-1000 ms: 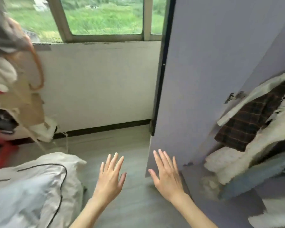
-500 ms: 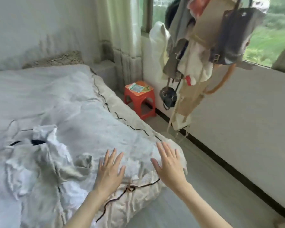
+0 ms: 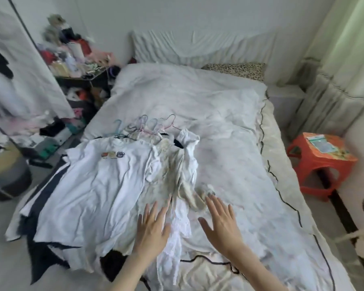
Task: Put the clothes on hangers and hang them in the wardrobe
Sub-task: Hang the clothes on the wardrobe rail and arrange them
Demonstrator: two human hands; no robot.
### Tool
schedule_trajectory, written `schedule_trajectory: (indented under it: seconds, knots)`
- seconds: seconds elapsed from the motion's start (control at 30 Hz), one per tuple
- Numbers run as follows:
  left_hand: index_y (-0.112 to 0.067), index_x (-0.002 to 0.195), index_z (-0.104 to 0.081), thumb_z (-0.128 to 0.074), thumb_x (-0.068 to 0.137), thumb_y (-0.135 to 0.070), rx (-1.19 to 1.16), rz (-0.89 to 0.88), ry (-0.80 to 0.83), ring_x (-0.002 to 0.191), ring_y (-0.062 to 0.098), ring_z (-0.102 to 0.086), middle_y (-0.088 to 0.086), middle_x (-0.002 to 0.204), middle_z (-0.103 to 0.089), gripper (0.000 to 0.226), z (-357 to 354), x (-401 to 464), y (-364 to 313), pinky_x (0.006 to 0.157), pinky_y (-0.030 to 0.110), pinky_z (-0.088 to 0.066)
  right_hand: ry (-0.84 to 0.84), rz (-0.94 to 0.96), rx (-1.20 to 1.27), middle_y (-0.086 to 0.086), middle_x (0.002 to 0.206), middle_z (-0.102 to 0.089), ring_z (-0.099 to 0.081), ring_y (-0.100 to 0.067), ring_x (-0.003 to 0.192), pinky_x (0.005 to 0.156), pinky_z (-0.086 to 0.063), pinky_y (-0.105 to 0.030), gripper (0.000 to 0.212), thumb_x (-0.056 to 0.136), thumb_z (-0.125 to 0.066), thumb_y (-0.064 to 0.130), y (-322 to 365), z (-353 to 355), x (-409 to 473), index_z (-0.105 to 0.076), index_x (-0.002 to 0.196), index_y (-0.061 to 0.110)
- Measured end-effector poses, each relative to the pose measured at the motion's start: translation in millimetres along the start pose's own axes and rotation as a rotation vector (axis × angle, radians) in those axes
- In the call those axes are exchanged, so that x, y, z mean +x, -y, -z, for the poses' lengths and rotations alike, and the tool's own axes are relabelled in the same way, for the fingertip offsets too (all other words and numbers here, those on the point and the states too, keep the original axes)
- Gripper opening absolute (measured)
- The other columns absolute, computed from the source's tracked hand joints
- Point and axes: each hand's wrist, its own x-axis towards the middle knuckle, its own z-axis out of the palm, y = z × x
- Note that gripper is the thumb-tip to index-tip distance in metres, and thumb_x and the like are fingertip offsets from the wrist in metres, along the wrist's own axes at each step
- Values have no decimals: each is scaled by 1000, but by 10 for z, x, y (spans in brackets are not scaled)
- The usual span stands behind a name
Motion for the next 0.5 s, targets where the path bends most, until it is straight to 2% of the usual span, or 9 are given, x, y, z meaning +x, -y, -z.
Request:
schedule_trajectory:
  seconds: [0.07, 0.17, 0.27, 0.3, 0.37, 0.4, 0.47, 0.5]
  knots:
    - [-18, 130, -52, -22, 82, -46, -19, 69, -41, 134, 37, -33, 8, 143, -41, 63, 65, 31, 202, 102, 54, -32, 35, 70, -9, -6, 128, -59, -56, -27, 117, 95, -38, -45, 63, 95, -17, 55, 152, -100, 190, -50, 130, 15]
    - [-16, 133, -49, -15, 79, -50, -61, 139, -95, 139, 34, -24, 10, 148, -33, 73, 178, 151, 479, 108, 53, -25, 81, 124, -10, -7, 131, -56, -53, -28, 121, 99, -31, -45, 71, 94, -10, 59, 366, -236, 503, -49, 133, 15]
    - [-21, 142, -34, 2, 70, -56, -81, 176, -33, 144, 26, -4, 5, 155, -15, 88, 220, 403, 837, 115, 43, -8, 102, 184, 55, -5, 146, -39, -32, -26, 137, 108, -12, -41, 90, 82, 5, 72, 602, -401, 901, -33, 143, 18]
    - [-21, 143, -33, 2, 69, -57, -90, 189, -19, 144, 26, -3, 5, 155, -14, 89, 223, 506, 969, 115, 43, -8, 109, 191, 72, -2, 151, -29, -21, -22, 141, 110, -3, -37, 99, 74, 13, 76, 676, -473, 1053, -25, 146, 20]
    - [-17, 137, -44, -7, 74, -54, -93, 176, -31, 141, 32, -19, 9, 151, -26, 82, 229, 769, 1274, 110, 49, -20, 143, 173, 71, 2, 155, -18, -10, -17, 144, 110, 6, -32, 109, 63, 23, 79, 818, -622, 1383, -15, 148, 23]
    - [-16, 134, -48, -9, 75, -53, -86, 183, -23, 138, 34, -25, 11, 149, -30, 80, 217, 928, 1466, 107, 51, -25, 165, 160, 54, 3, 155, -16, -8, -15, 144, 111, 7, -31, 111, 61, 25, 79, 897, -715, 1589, -13, 148, 23]
    - [-21, 142, -35, 1, 68, -58, -75, 236, 84, 142, 30, -13, 7, 154, -17, 90, 196, 1267, 1857, 111, 47, -18, 206, 123, 24, 2, 155, -19, -11, -15, 144, 115, 0, -32, 111, 61, 22, 81, 1083, -916, 2055, -14, 148, 23]
    - [-23, 145, -27, 5, 67, -59, -82, 263, 145, 143, 27, -7, 4, 156, -10, 91, 216, 1448, 2044, 113, 44, -14, 228, 105, 9, 0, 154, -21, -13, -16, 143, 116, -4, -34, 106, 65, 15, 81, 1193, -1004, 2306, -15, 148, 22]
